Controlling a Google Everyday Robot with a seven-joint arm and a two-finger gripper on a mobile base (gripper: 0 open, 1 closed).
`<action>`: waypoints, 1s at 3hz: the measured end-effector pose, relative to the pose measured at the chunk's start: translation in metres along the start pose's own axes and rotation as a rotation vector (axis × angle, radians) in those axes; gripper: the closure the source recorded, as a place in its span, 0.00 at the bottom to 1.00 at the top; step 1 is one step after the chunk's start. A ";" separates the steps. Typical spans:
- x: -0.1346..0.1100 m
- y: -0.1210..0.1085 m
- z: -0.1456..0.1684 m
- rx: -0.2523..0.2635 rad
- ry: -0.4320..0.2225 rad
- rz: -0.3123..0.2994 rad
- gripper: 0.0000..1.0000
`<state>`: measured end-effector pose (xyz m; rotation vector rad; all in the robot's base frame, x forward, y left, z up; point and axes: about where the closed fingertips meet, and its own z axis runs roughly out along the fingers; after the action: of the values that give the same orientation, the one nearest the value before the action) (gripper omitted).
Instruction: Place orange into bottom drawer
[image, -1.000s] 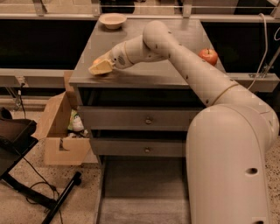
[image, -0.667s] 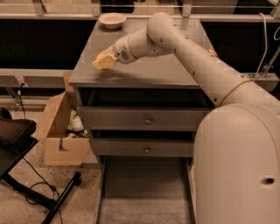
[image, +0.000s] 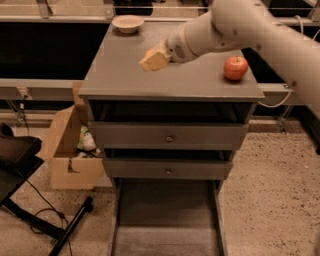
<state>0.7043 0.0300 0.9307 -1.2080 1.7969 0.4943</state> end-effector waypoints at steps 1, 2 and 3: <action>0.067 0.003 -0.042 0.092 0.101 0.093 1.00; 0.154 0.017 -0.053 0.146 0.195 0.181 1.00; 0.219 0.033 -0.045 0.155 0.269 0.246 1.00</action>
Offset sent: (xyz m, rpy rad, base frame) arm -0.1040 -0.1701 -0.2071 -0.1822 0.2597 -0.3706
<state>0.6260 -0.1038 0.7663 -0.9873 2.1866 0.3340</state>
